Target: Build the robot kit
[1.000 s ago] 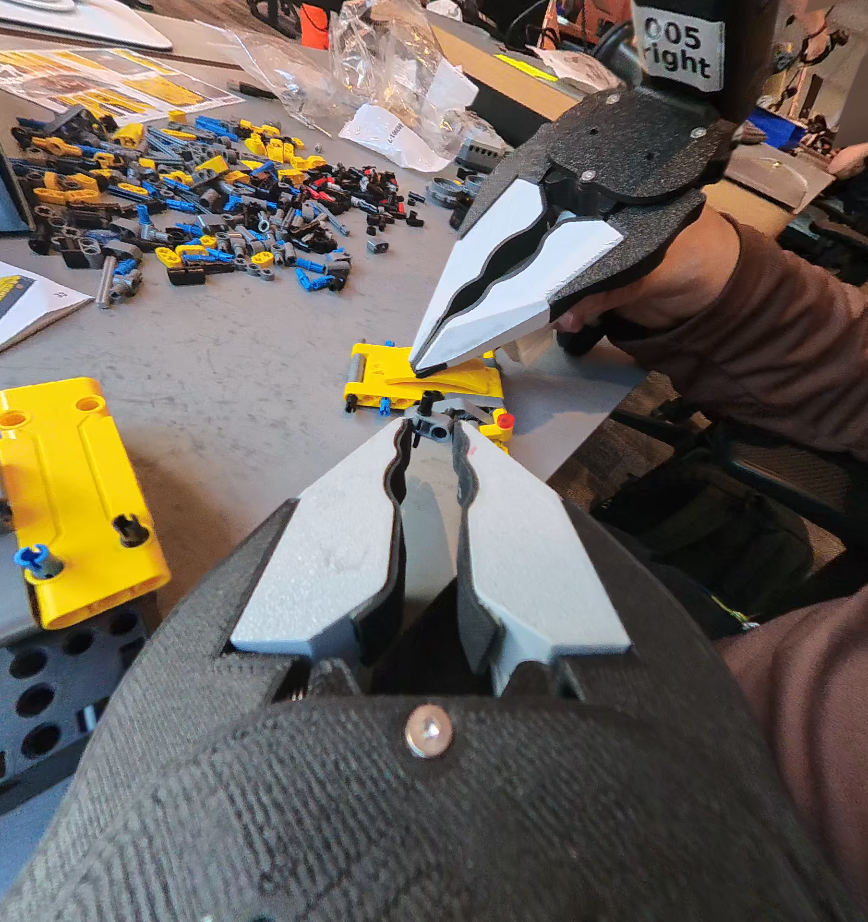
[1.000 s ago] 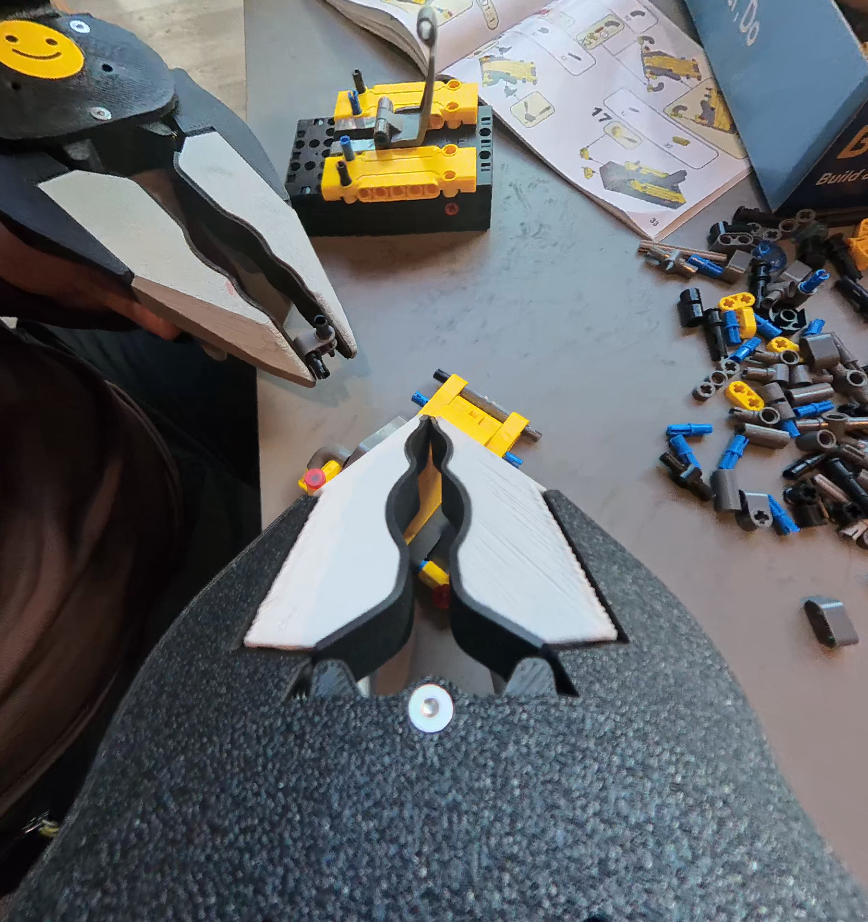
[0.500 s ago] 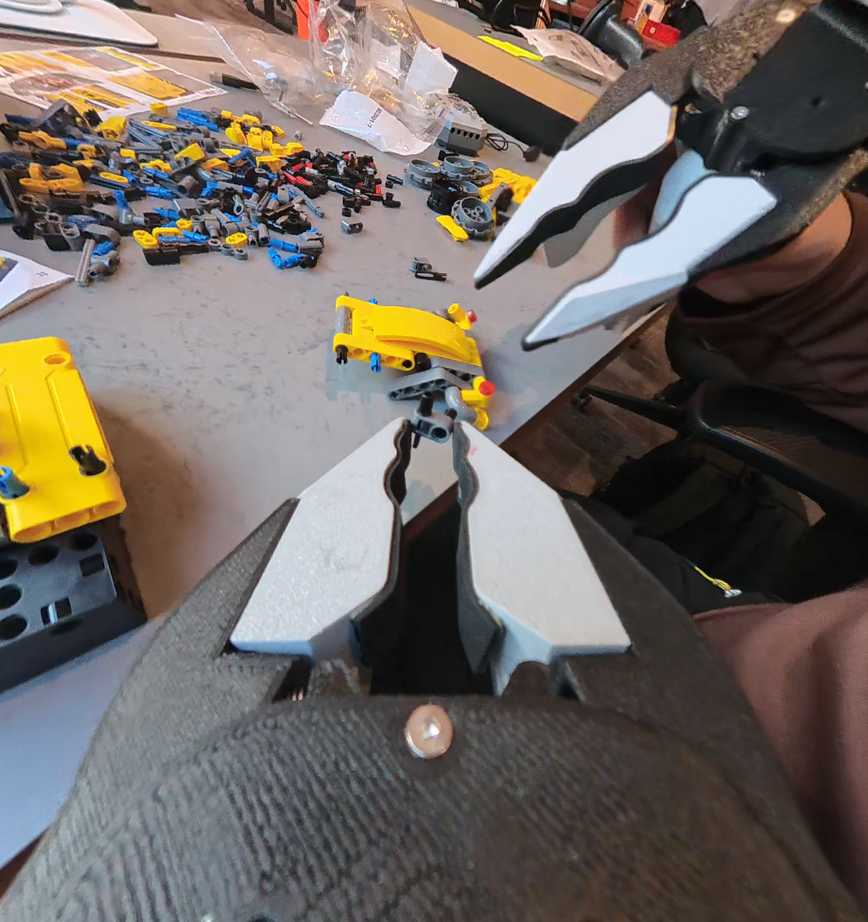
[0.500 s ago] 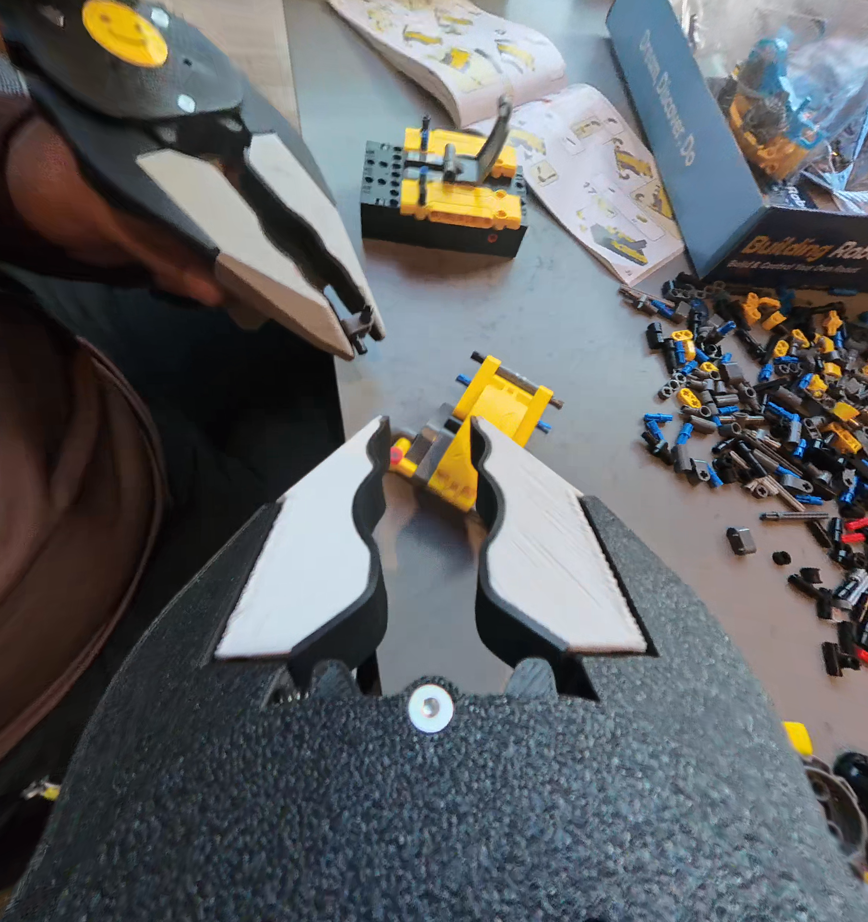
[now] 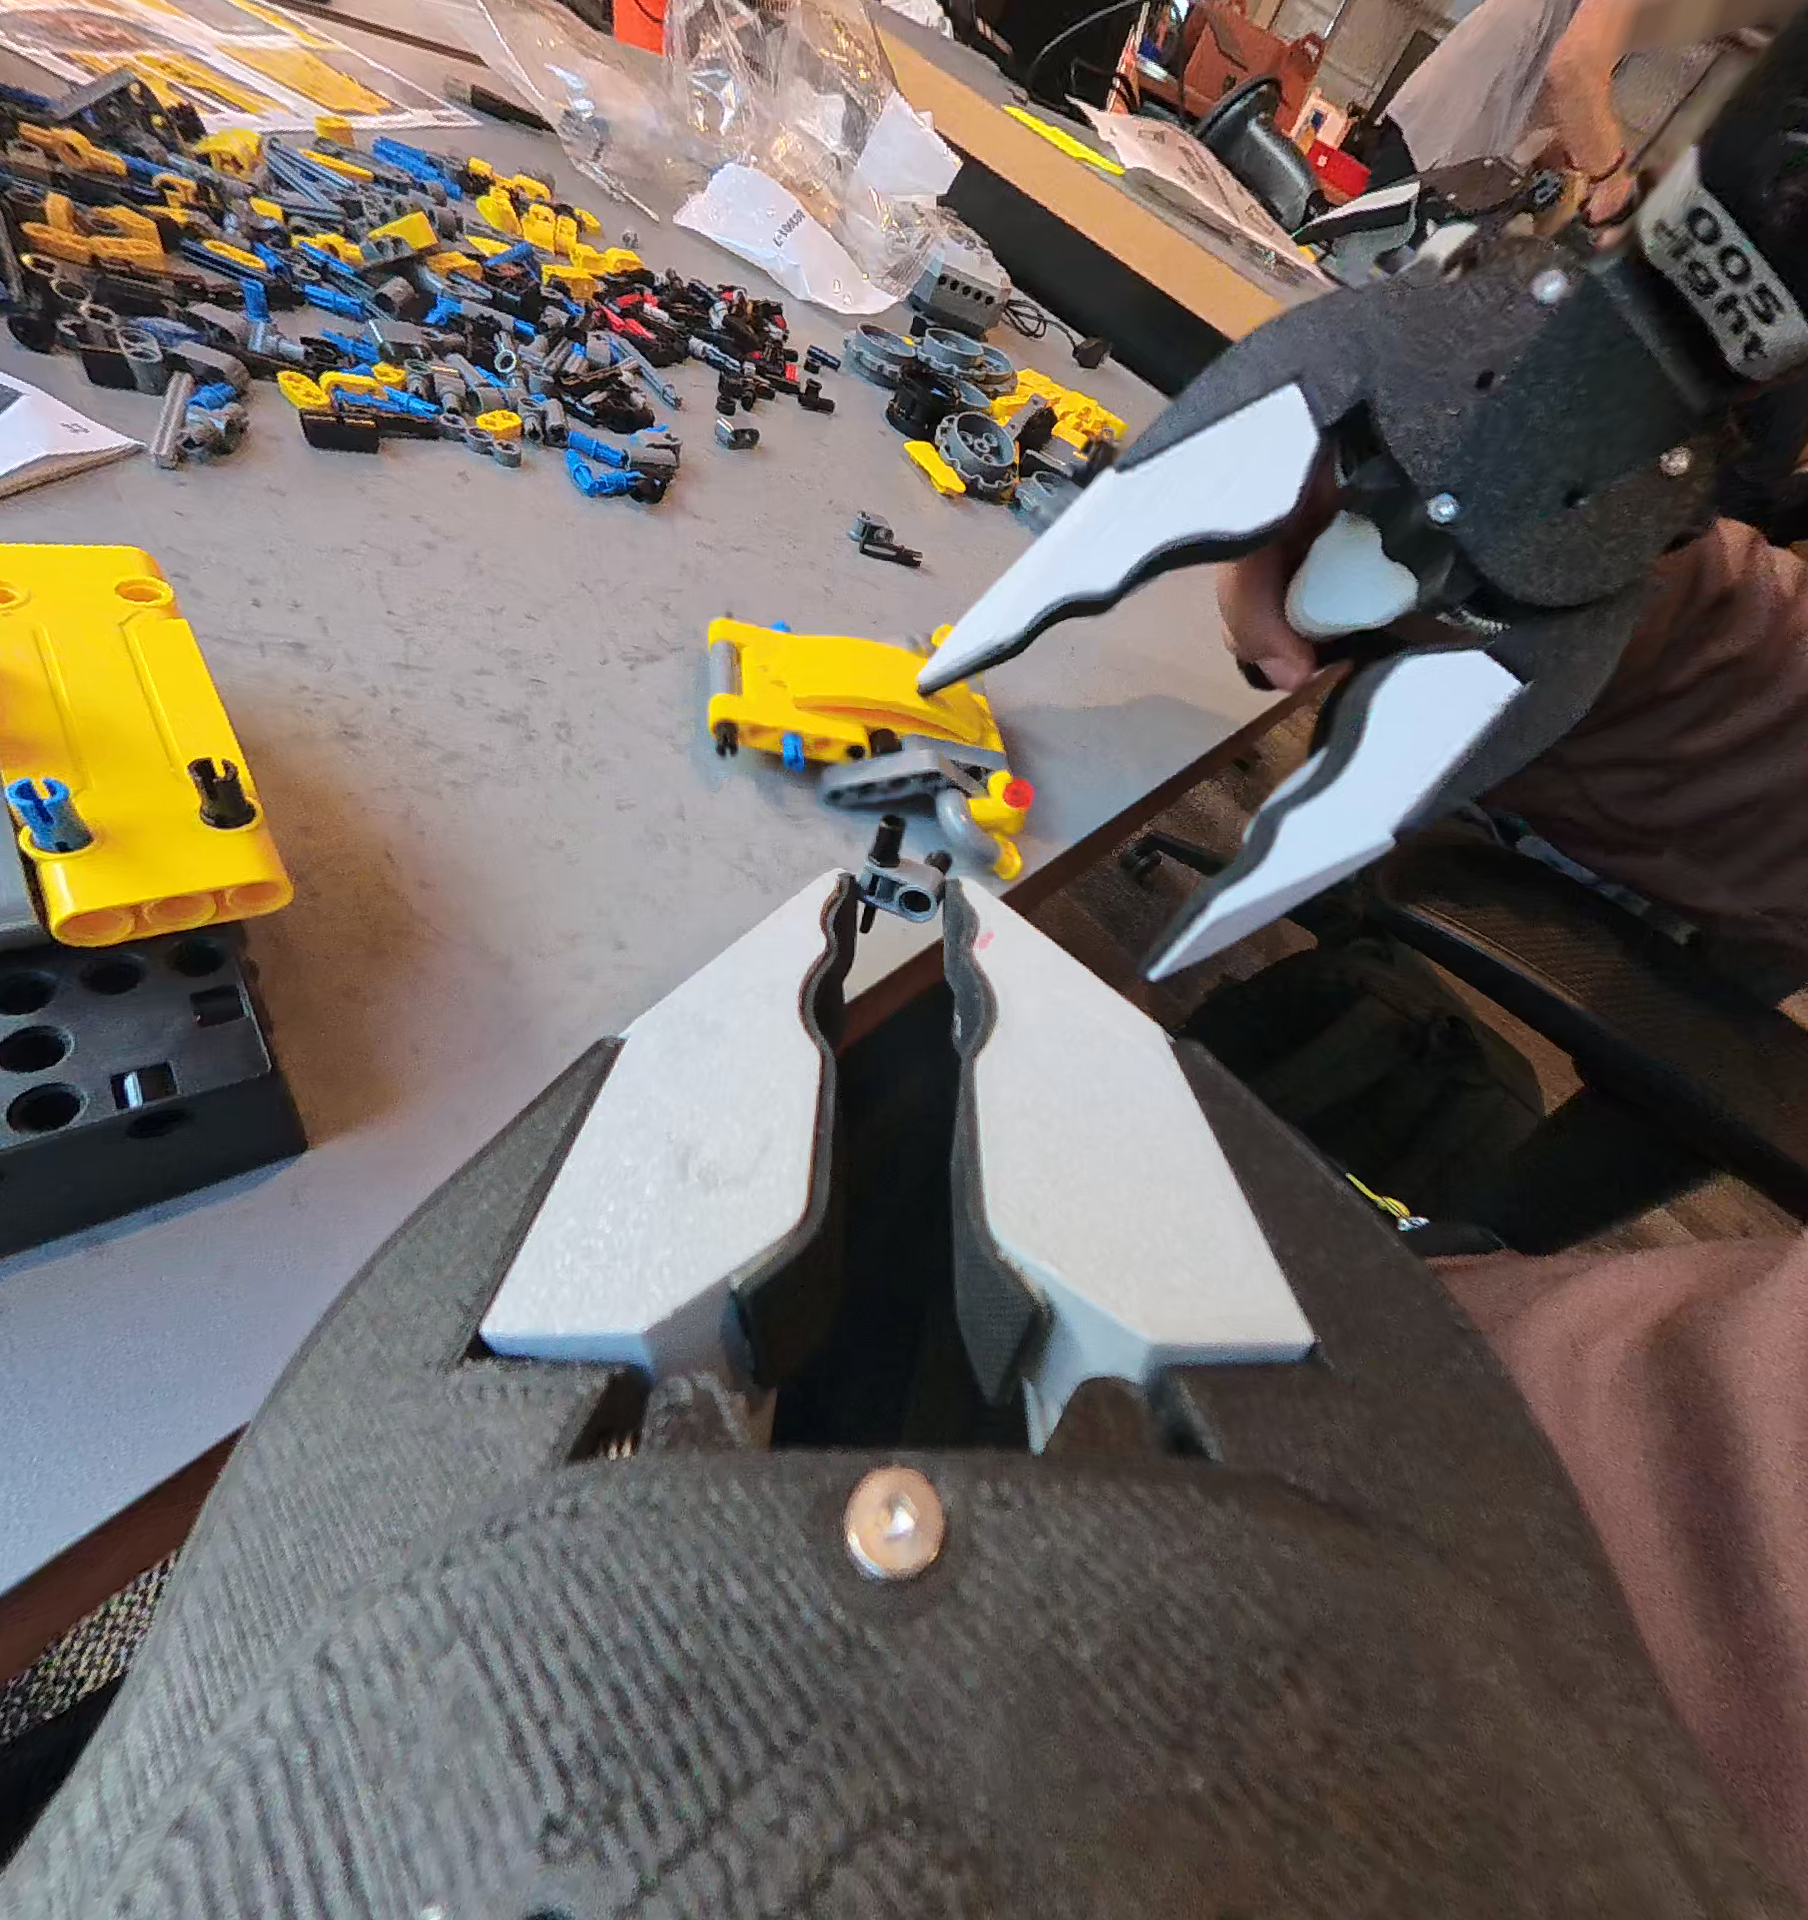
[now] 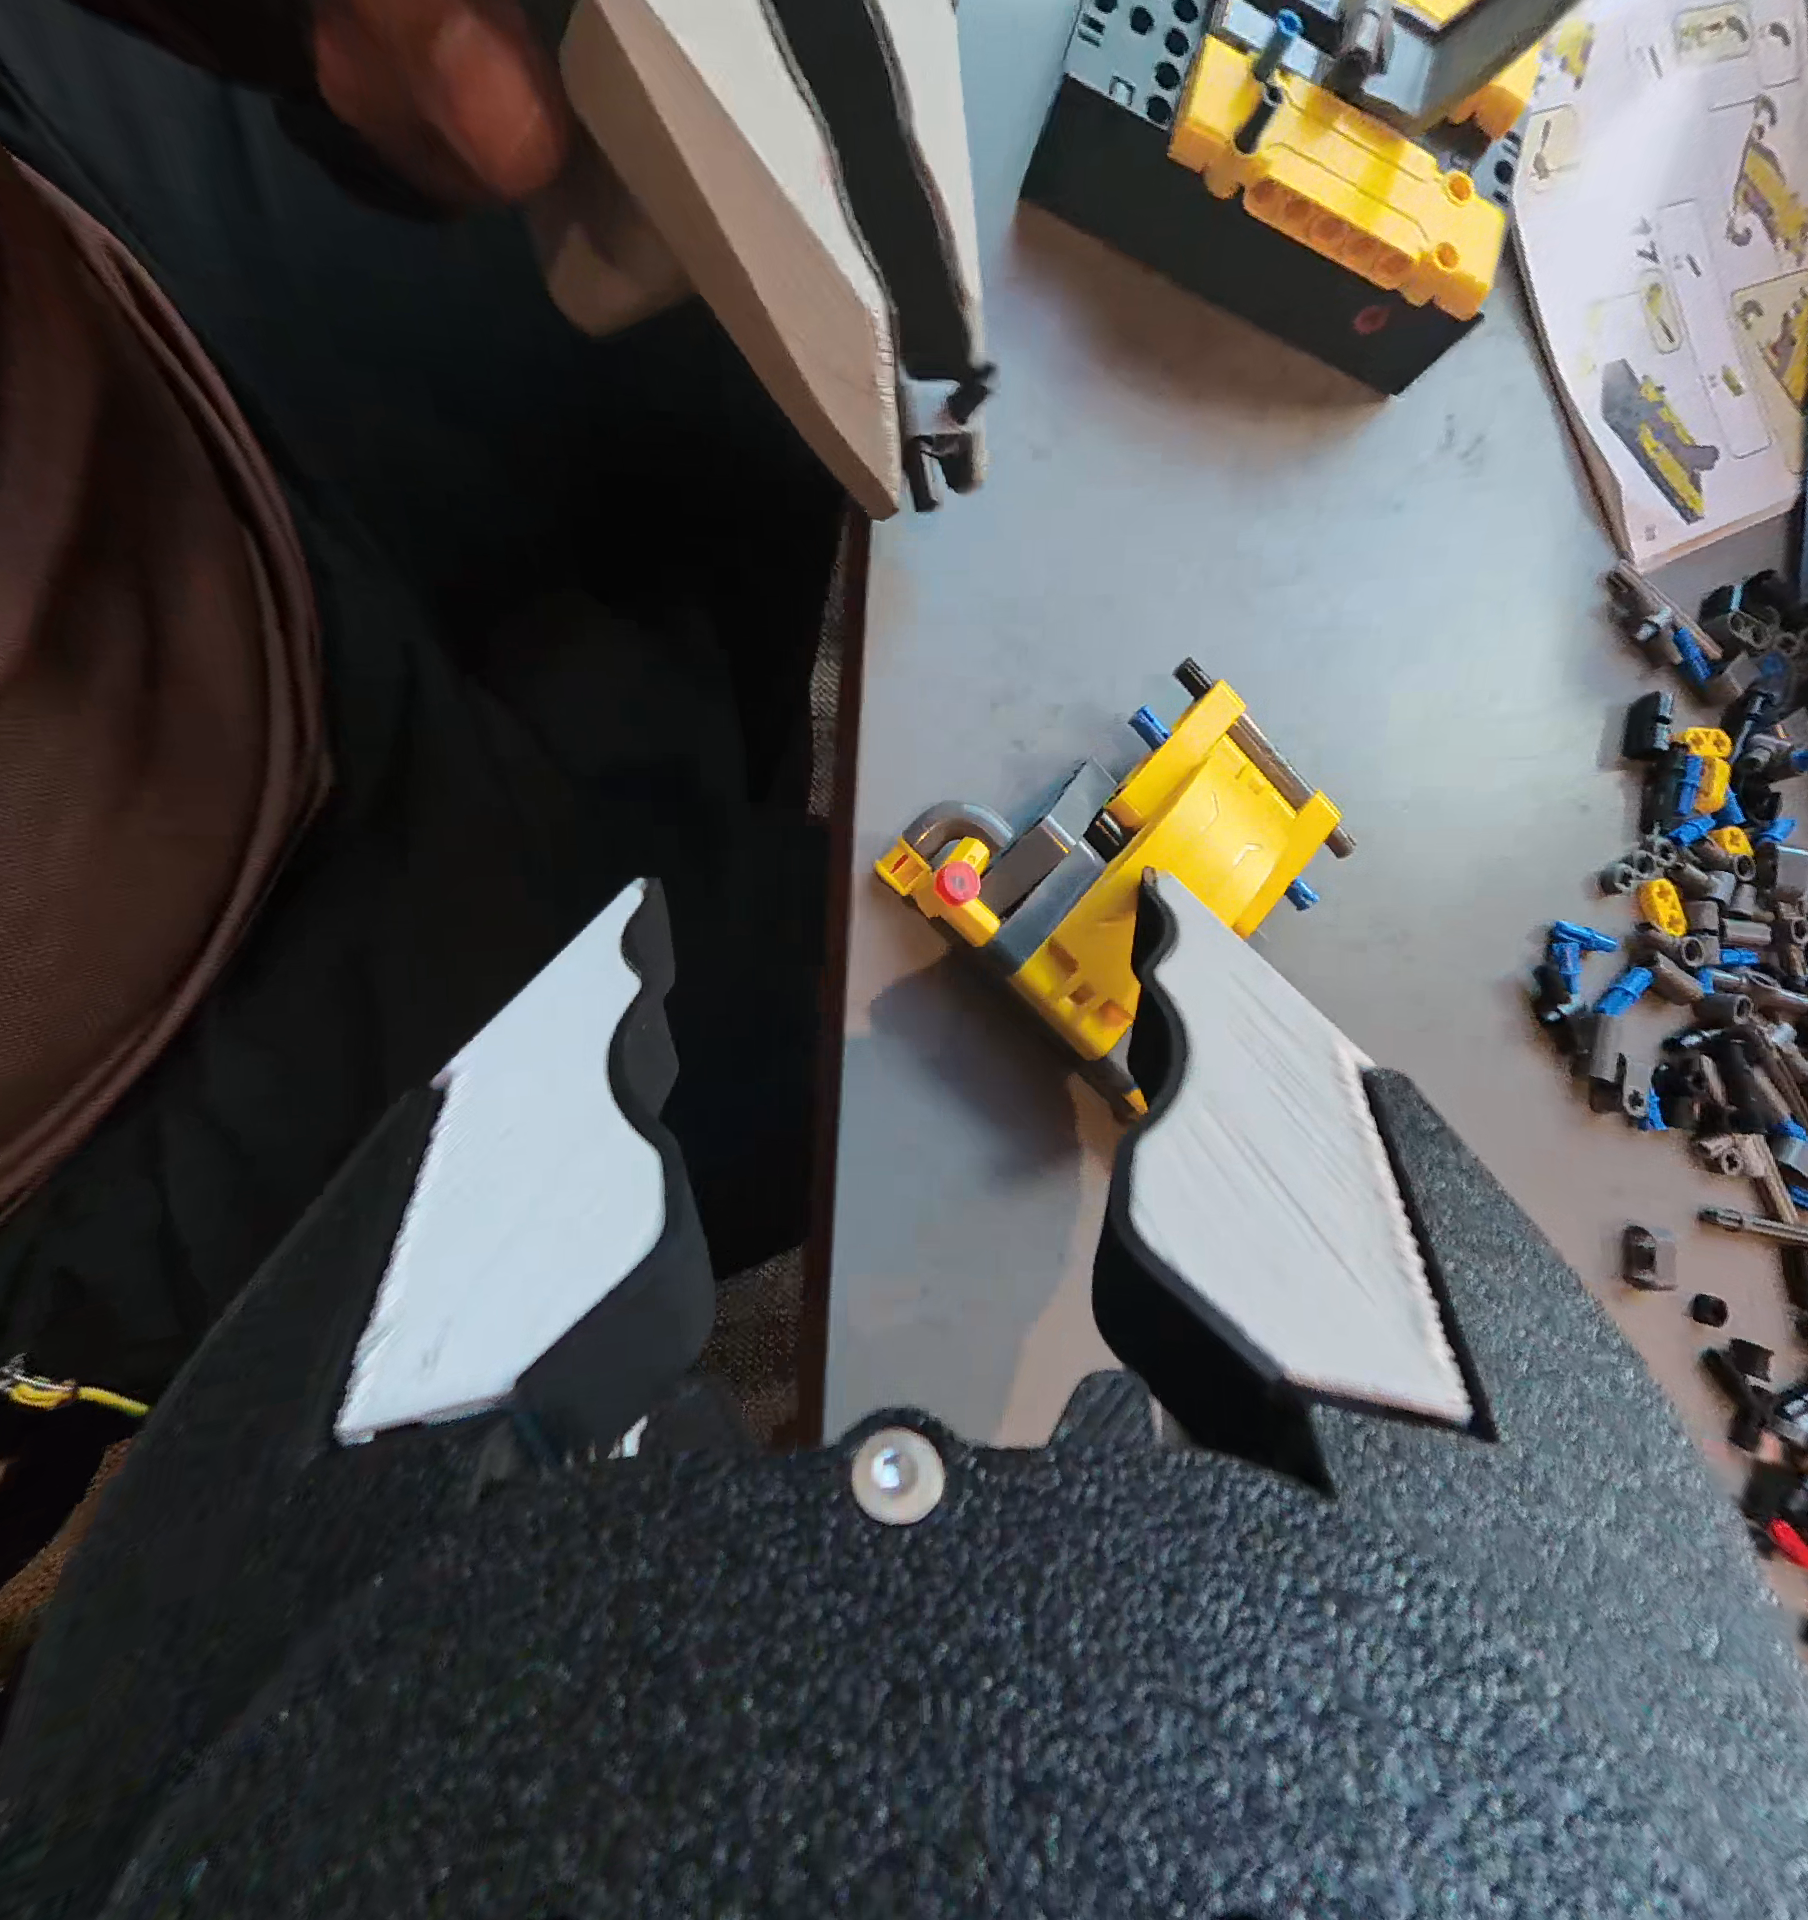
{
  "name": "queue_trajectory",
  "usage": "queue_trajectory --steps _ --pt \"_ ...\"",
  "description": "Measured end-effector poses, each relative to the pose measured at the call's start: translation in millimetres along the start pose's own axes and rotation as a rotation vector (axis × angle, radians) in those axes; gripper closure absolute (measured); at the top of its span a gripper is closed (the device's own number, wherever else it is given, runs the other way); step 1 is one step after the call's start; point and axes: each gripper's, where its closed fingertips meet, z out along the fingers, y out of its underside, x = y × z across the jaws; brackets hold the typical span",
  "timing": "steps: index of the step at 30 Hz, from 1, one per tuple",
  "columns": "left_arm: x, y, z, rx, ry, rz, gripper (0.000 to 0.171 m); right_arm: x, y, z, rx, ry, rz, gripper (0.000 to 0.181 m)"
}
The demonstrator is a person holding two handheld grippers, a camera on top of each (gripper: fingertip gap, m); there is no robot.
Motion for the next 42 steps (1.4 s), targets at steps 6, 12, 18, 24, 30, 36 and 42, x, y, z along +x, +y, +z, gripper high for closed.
queue_trajectory --steps 6,12,18,24,30,36,42 --pt "6.8 7.6 4.7 -0.018 0.011 0.012 0.157 -3.4 -1.6 1.5 -0.011 0.168 -0.095 0.107" --pt "20.4 0.0 3.6 0.048 0.056 0.055 0.158 -13.0 -38.7 -26.8 0.198 0.168 -0.034 0.134" --pt "36.7 -2.7 -0.1 0.08 0.071 0.267 0.157 -9.6 -63.0 -33.3 0.343 0.037 0.168 0.155" --pt "48.6 -1.7 -3.4 0.083 0.153 0.248 0.158 -27.7 -48.5 -20.0 0.21 0.061 -0.133 0.16" --pt "55.8 5.6 -3.0 -0.011 0.375 -0.112 0.158 -23.3 -51.5 -26.0 0.108 0.226 -0.371 0.167" --pt "64.5 -0.9 -12.2 -0.037 0.565 -0.329 0.158 -34.5 -65.7 -33.9 0.126 0.232 -0.452 0.167" --pt "82.5 -2.9 -25.8 -0.083 0.774 -0.458 0.158 -44.5 -79.1 -37.2 0.195 0.205 -0.451 0.172"
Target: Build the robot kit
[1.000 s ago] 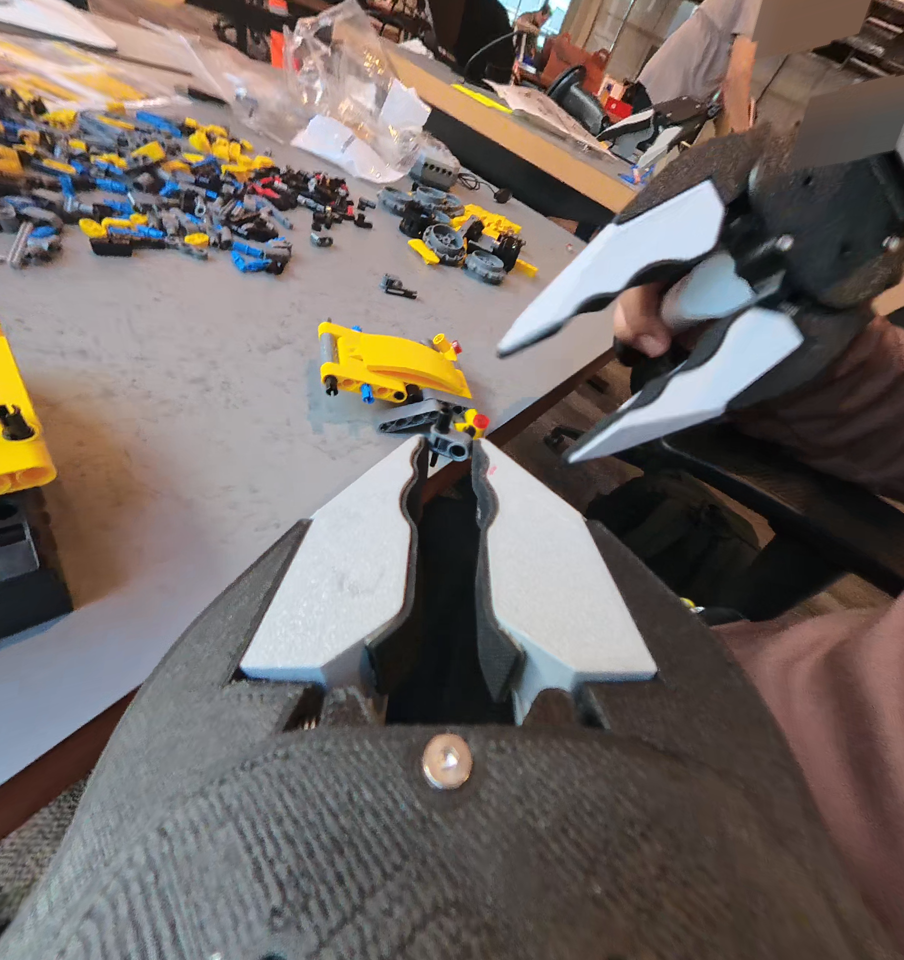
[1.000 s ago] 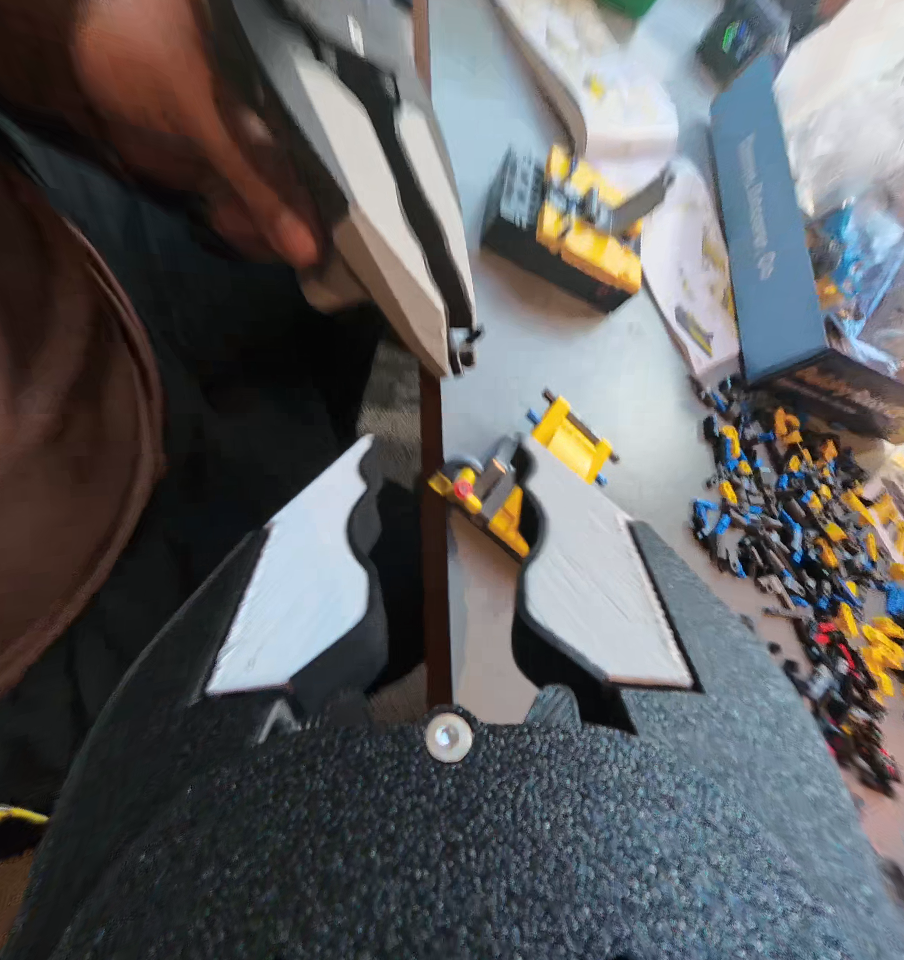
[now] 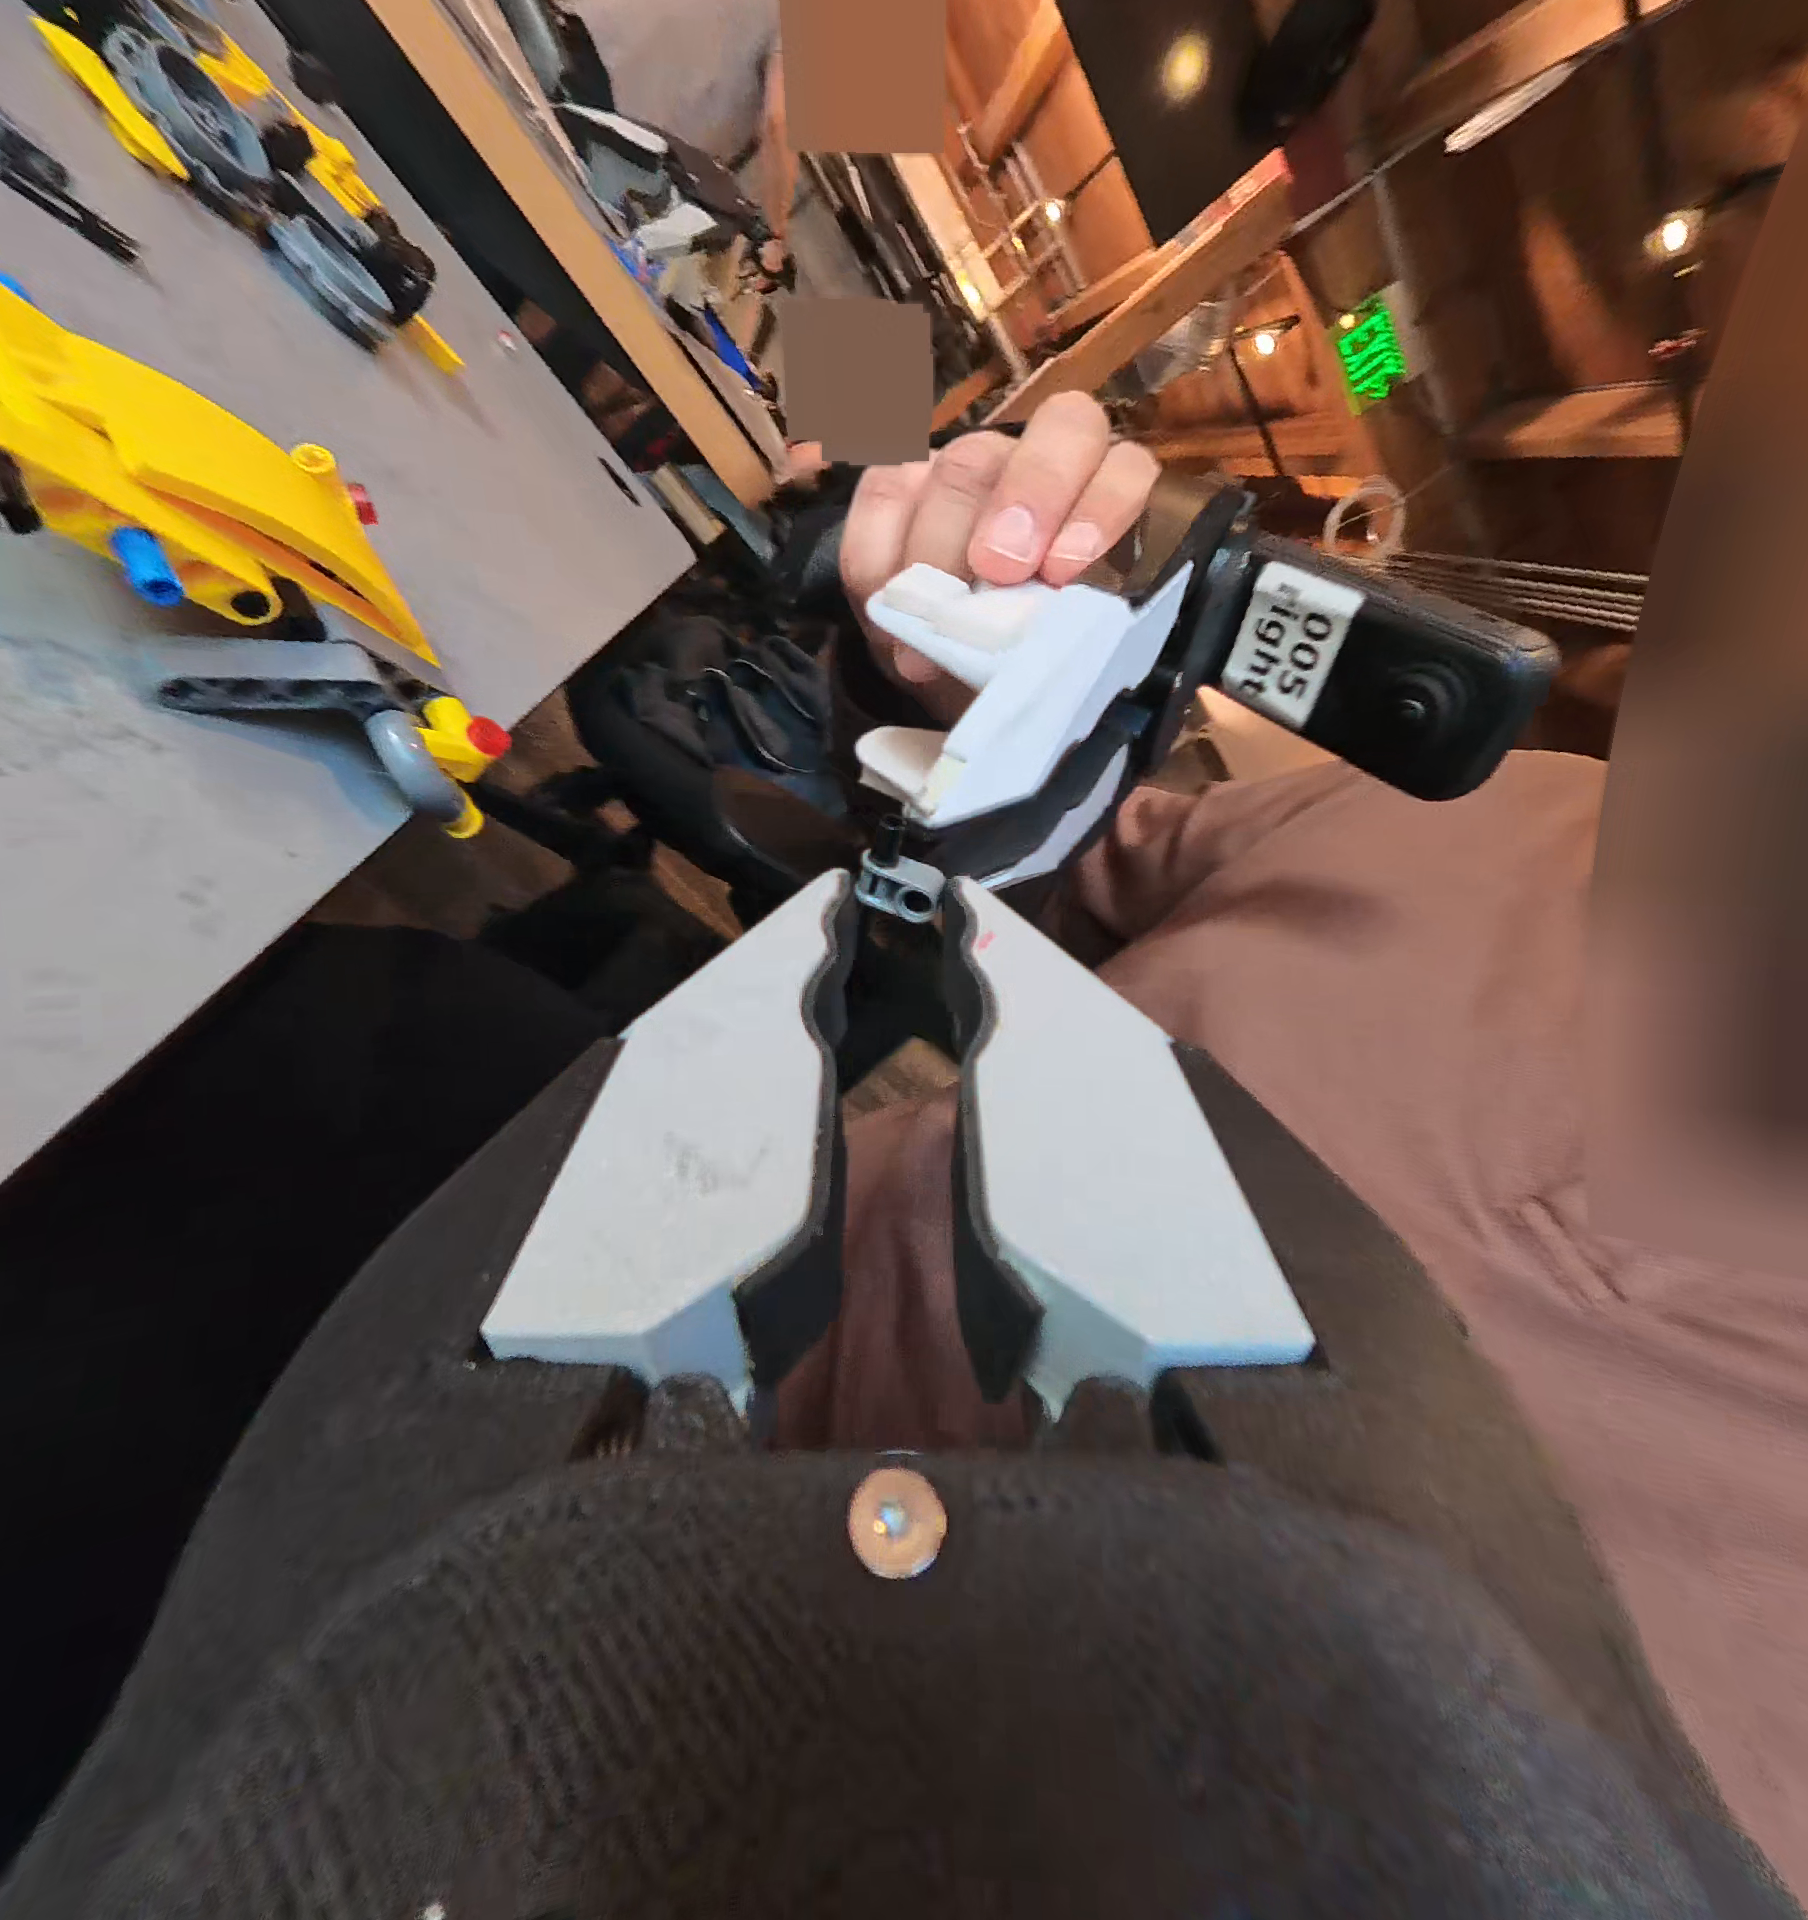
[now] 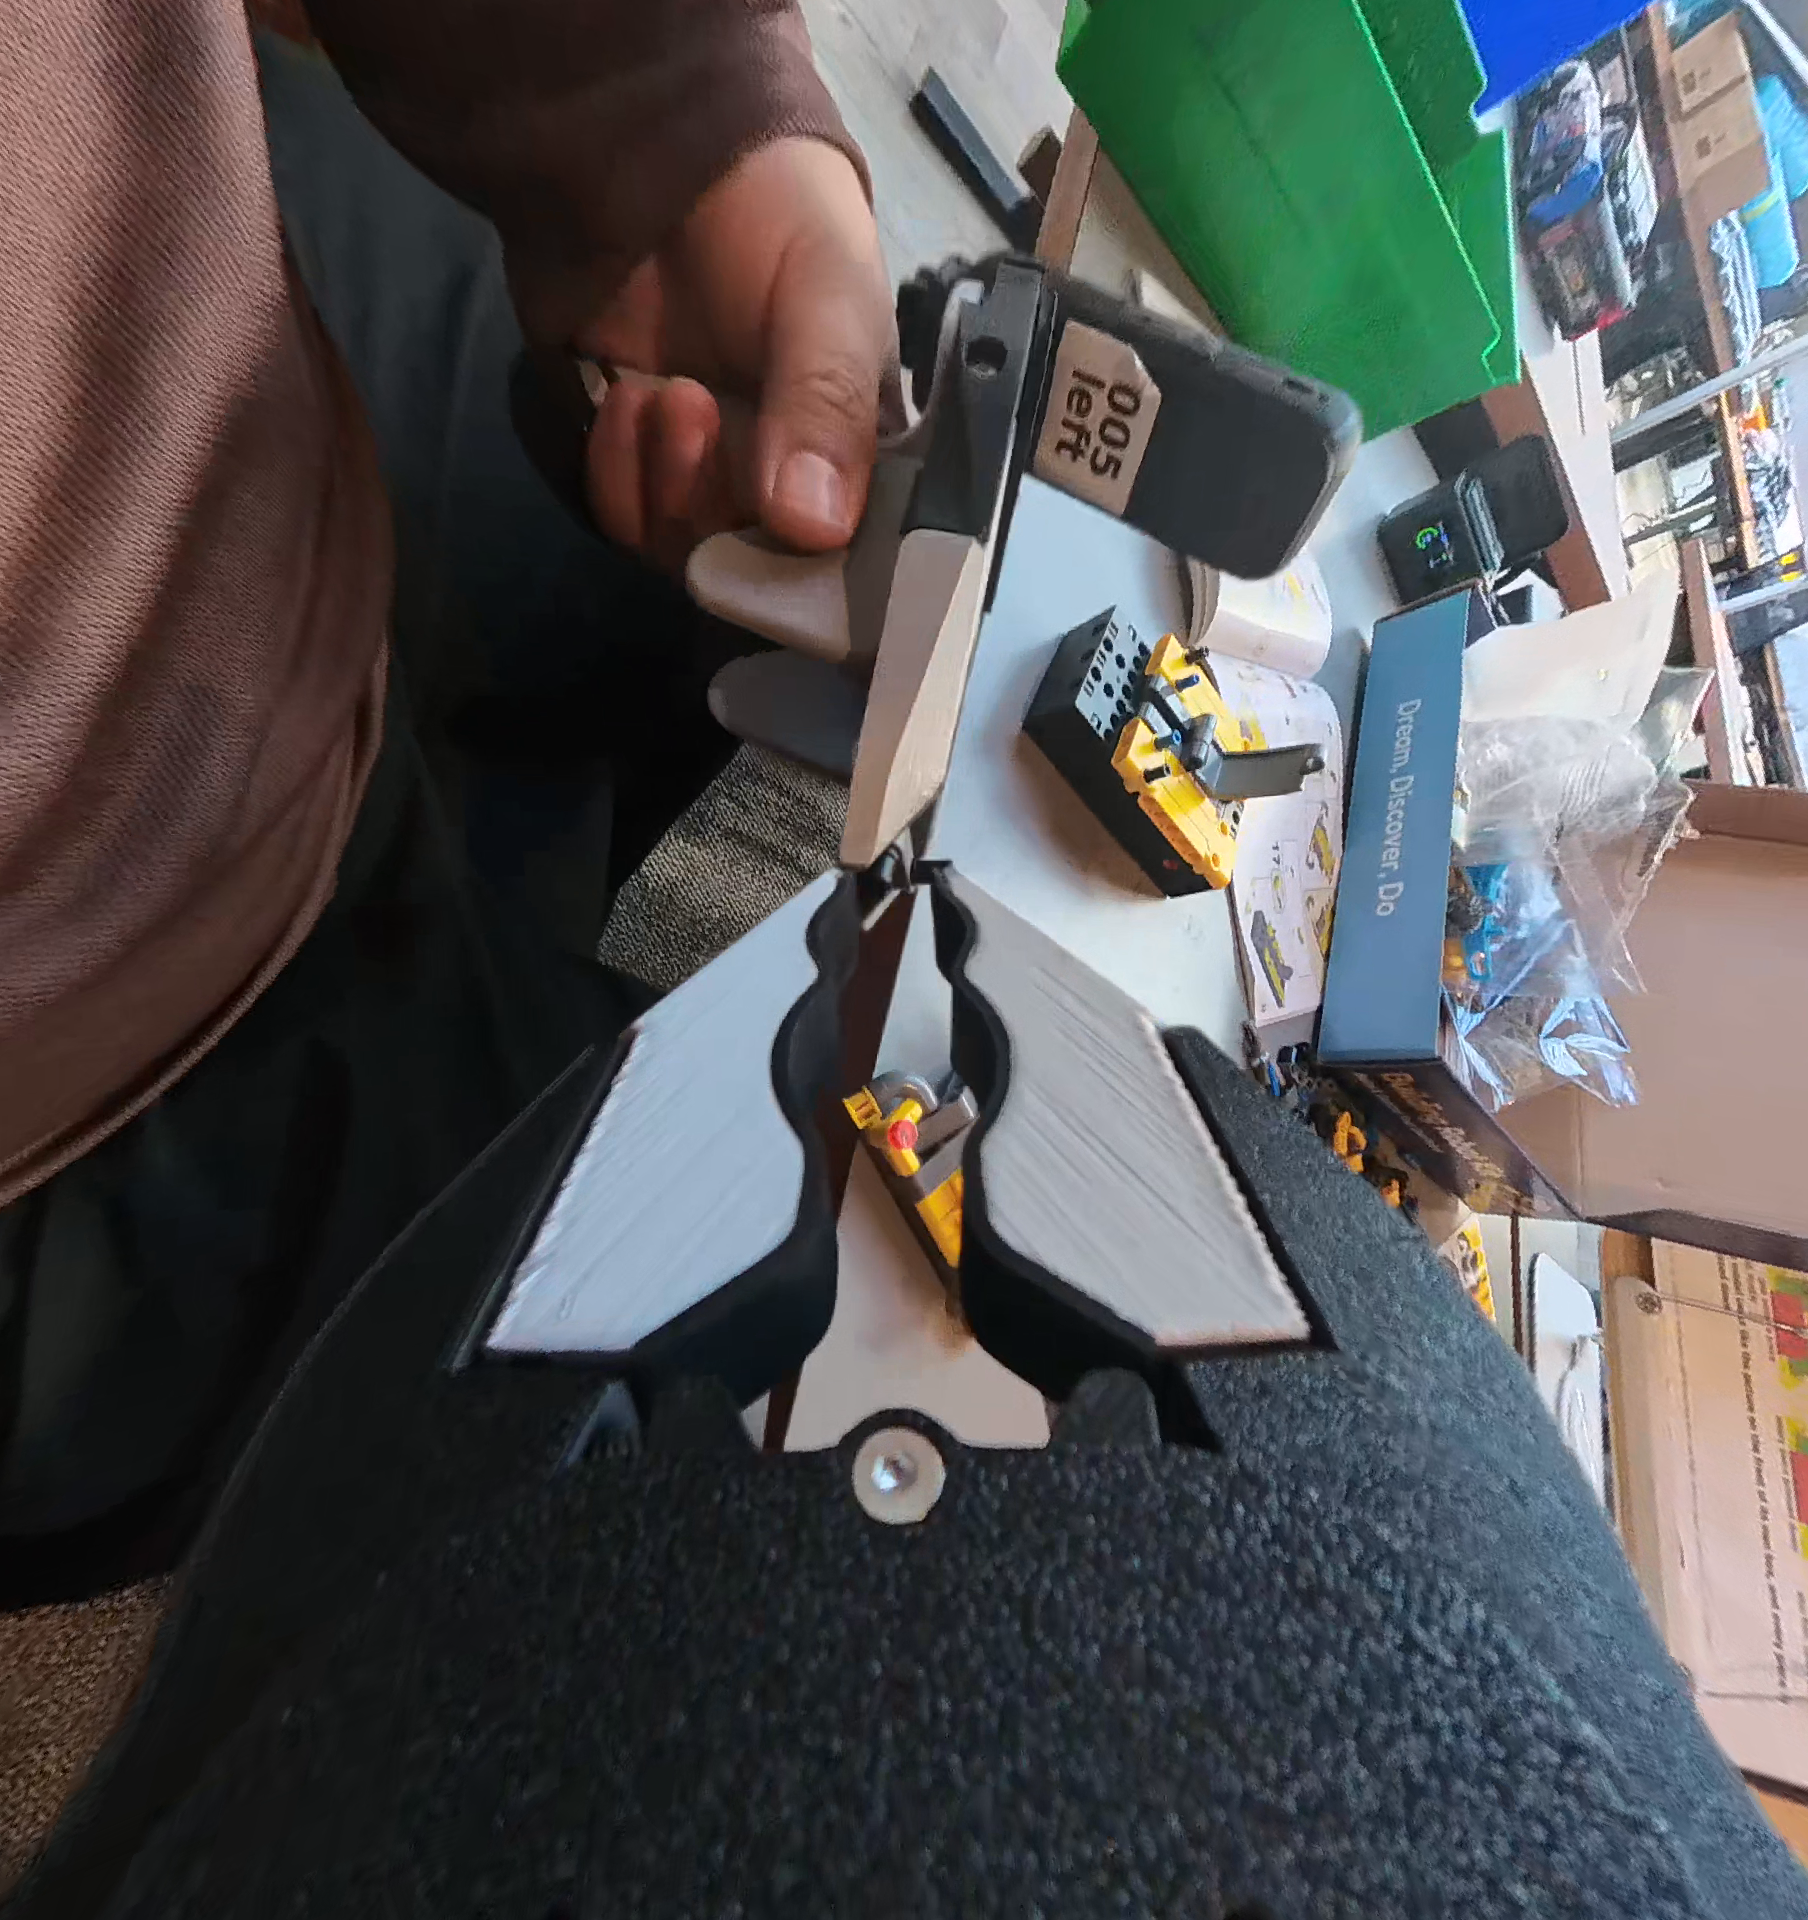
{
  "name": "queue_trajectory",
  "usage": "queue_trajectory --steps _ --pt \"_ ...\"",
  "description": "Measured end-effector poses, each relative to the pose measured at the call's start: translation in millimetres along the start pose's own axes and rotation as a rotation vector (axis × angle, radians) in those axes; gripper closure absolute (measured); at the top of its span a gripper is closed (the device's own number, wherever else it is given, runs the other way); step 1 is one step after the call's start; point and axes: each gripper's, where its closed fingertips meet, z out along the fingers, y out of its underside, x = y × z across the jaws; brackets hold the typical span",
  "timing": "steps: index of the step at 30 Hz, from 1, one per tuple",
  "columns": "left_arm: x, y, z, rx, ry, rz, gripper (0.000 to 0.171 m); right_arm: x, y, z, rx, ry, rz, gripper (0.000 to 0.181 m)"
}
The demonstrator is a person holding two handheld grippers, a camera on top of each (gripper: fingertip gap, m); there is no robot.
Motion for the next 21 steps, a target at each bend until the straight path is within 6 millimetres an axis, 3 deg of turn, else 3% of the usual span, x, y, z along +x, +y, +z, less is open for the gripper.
queue_trajectory --steps 2,12,21 --pt "3.4 -1.1 -0.9 0.011 0.031 -0.025 0.158 -1.6 -3.6 -1.3 0.016 0.003 -0.008 0.18" --pt "11.9 10.5 0.7 -0.037 0.126 -0.133 0.158 -10.5 -12.2 -5.2 0.075 -0.009 -0.003 0.181" --pt "3.5 -1.0 -3.4 0.003 0.016 -0.047 0.158 0.5 -5.6 0.0 0.165 0.066 0.12 0.18"
